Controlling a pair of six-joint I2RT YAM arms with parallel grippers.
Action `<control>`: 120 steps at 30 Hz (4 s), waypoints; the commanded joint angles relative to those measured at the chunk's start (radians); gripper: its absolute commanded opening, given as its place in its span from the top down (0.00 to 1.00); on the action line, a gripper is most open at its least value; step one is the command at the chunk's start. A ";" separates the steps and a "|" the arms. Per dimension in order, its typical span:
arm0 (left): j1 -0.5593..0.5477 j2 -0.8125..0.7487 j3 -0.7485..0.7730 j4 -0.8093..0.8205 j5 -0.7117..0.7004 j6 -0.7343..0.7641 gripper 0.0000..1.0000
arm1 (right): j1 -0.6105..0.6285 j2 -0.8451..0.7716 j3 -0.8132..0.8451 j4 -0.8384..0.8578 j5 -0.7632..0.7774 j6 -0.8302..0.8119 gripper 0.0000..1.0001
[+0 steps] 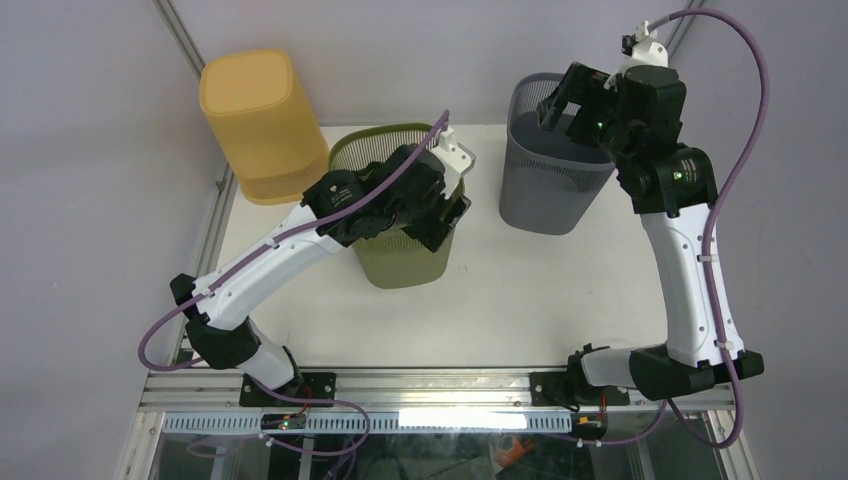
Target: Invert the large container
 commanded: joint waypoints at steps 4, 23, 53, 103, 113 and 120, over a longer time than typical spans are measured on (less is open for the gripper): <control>0.001 -0.016 -0.006 -0.047 0.052 0.043 0.11 | -0.010 -0.014 0.007 0.068 -0.051 0.019 0.02; 0.057 -0.039 -0.058 -0.025 0.107 0.066 0.93 | -0.011 -0.033 -0.047 0.087 -0.092 0.035 0.02; 0.788 -0.208 -0.475 0.920 1.087 -0.802 1.00 | -0.122 -0.084 -0.202 0.124 -0.396 0.055 0.01; 0.706 -0.104 -0.195 0.416 0.500 -0.342 0.01 | -0.137 -0.392 -0.947 0.372 -0.604 0.370 0.03; 0.668 -0.173 -0.322 0.482 0.787 -0.372 0.01 | -0.136 -0.378 -0.951 0.441 -0.689 0.407 0.03; 0.670 -0.160 -0.380 0.446 0.639 -0.398 0.01 | -0.135 -0.387 -0.933 0.552 -0.788 0.505 0.03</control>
